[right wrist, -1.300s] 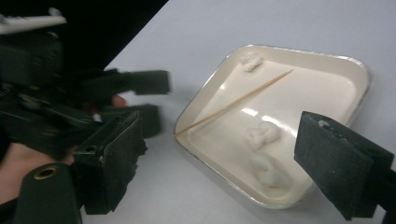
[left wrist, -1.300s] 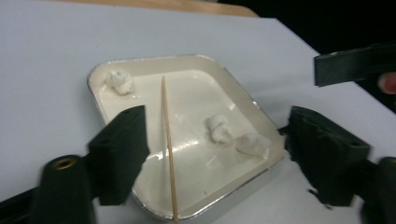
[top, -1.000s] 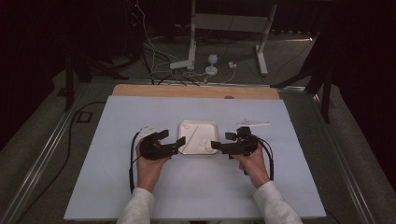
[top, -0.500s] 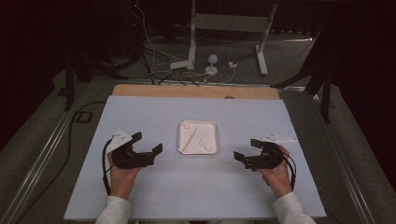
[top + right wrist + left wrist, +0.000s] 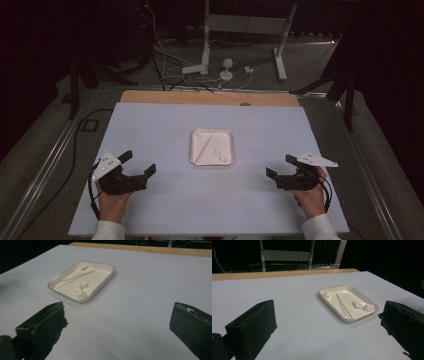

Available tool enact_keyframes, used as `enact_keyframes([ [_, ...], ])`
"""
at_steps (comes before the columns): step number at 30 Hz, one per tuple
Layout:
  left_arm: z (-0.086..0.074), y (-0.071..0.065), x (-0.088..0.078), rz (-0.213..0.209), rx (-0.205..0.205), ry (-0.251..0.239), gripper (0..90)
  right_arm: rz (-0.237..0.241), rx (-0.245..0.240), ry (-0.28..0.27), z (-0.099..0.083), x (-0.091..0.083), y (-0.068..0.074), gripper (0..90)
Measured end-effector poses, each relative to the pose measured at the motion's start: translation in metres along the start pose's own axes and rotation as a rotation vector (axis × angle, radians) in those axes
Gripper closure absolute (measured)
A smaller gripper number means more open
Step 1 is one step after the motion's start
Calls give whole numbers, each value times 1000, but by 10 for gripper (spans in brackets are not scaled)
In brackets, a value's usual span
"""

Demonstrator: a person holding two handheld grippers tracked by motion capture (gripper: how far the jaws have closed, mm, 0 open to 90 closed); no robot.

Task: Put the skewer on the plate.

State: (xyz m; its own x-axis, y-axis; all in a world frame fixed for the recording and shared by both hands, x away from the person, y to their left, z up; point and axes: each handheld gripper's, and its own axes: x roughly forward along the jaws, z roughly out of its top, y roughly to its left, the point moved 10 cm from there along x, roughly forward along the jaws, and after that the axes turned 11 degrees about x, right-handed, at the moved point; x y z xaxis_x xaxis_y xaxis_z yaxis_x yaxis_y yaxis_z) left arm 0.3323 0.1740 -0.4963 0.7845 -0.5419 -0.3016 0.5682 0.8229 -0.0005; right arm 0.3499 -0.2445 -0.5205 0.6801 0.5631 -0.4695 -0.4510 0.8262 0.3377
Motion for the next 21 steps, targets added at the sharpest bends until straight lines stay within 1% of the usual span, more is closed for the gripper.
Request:
enact_keyframes([
  [3,-4,2,-2,23,15,1,6,1,5,-12,-1,-3,-2,1],
  [5,-6,2,-3,20,15,2,6,5,7,-23,-1,-4,-4,1],
  [10,-8,7,-6,40,1,-5,6,1,11,-53,0,-11,-6,0],
  [12,-9,7,-7,42,4,-5,6,-5,8,-69,2,-14,-7,0],
  [14,-10,7,-8,44,12,2,6,-8,16,-79,3,-17,-8,0],
  [21,-12,11,-9,62,11,1,6,-17,17,-83,2,-18,-11,0],
])
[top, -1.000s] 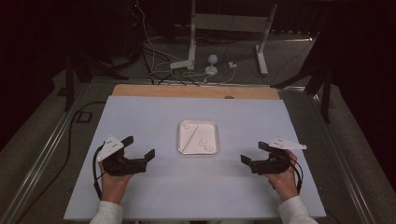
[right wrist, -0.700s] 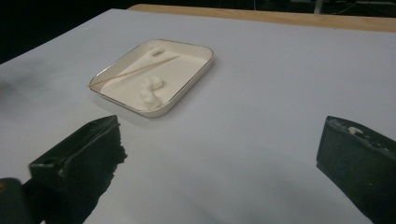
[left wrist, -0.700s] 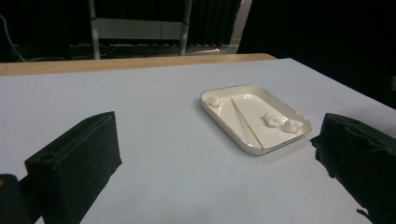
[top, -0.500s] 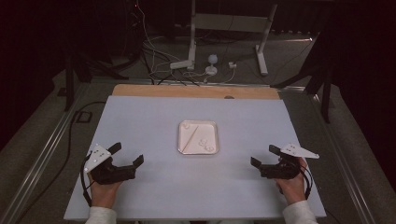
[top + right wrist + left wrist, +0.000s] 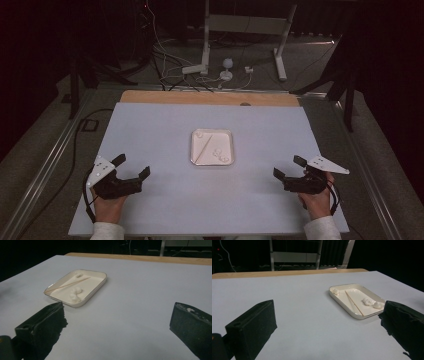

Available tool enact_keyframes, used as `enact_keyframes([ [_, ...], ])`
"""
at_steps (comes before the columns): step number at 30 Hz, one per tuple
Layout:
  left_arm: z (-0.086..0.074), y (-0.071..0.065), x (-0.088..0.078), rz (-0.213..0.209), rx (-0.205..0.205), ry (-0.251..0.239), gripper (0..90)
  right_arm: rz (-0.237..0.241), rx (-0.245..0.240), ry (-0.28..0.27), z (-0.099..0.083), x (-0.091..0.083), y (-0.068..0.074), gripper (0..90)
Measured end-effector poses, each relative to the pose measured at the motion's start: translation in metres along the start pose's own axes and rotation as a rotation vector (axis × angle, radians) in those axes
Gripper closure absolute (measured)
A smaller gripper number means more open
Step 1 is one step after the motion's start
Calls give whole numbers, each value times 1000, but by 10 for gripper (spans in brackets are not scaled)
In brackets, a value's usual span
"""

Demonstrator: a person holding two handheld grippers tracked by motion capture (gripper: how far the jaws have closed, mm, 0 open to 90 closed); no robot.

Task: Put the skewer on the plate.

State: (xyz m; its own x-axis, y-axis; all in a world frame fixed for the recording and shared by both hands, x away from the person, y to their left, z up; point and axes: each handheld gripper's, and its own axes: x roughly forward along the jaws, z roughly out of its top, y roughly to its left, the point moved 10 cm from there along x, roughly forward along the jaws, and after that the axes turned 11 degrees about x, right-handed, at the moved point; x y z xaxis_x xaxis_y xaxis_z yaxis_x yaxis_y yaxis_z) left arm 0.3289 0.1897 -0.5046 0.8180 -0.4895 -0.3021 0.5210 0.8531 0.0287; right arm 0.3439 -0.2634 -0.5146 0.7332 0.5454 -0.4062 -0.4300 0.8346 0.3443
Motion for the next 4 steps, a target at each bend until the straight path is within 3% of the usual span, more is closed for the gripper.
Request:
enact_keyframes([
  [4,-2,1,1,4,-5,6,6,-10,6,6,-2,1,-2,0],
])
